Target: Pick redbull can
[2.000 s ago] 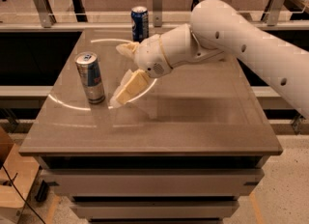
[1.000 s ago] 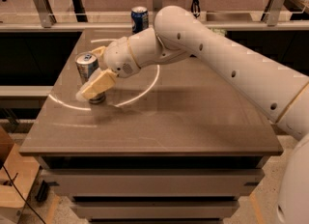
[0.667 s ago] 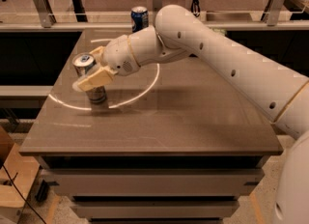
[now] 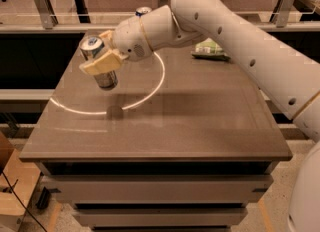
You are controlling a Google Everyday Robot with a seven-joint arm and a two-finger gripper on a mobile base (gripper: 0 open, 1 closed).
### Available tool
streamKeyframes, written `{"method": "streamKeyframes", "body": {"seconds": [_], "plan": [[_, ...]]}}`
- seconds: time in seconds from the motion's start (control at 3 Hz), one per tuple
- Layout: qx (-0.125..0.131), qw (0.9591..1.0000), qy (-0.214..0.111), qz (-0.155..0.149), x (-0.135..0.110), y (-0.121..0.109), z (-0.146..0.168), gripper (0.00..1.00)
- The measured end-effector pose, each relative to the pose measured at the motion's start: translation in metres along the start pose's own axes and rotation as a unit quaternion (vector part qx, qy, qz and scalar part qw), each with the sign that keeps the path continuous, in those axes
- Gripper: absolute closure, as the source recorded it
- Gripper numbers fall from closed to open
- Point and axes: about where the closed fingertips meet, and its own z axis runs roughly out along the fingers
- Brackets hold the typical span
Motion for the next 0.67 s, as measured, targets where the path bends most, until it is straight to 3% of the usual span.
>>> {"method": "streamKeyframes", "body": {"seconds": [0.33,0.67], "plan": [[0.021,0.9992,0.008,-0.035,-0.0356,-0.0083,-0.0442,1.00],[0.024,0.9989,0.005,-0.040,-0.0413,-0.0105,-0.0478,1.00]]}}
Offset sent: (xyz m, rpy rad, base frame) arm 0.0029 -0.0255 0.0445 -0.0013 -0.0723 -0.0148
